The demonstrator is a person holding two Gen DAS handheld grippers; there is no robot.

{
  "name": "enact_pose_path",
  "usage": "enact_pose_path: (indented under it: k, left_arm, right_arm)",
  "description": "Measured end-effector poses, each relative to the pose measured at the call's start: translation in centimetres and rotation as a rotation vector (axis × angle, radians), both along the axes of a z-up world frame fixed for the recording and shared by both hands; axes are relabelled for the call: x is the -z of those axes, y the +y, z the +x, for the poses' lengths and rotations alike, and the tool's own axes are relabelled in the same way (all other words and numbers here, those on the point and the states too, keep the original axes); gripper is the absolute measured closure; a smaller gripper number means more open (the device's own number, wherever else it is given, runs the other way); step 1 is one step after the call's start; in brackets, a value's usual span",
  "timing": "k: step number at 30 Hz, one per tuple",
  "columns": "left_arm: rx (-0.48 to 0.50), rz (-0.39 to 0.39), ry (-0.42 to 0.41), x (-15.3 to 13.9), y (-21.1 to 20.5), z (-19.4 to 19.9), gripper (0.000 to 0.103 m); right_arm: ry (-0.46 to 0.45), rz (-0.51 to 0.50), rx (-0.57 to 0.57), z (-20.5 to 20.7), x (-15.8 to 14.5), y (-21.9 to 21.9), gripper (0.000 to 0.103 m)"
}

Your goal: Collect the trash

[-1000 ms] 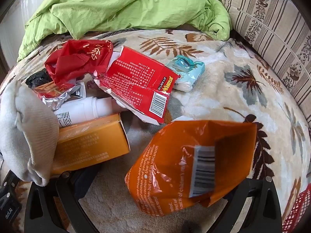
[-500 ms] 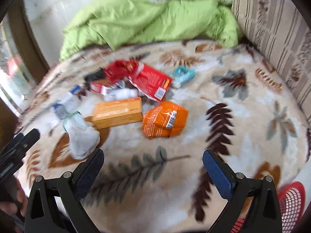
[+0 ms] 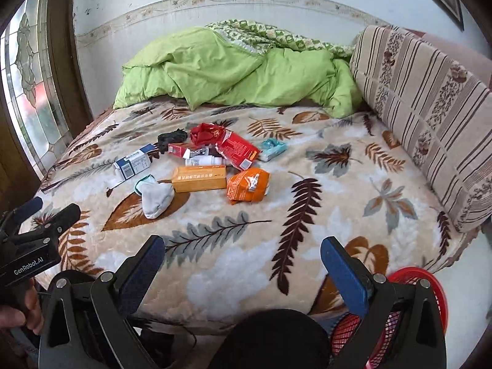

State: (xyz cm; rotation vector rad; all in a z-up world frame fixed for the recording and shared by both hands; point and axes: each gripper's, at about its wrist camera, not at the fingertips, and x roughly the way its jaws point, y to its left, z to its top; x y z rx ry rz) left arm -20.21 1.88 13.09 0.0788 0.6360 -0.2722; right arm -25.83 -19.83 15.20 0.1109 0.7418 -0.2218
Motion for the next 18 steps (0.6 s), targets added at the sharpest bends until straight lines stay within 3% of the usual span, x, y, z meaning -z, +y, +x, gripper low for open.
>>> enact_pose_path:
  k: [18]
  left_arm:
    - [0.031, 0.011, 0.002, -0.5, -0.8, -0.6, 0.000]
  right_arm:
    - [-0.004, -0.048, 0.066, -1.2, -0.1, -0.1, 0.005]
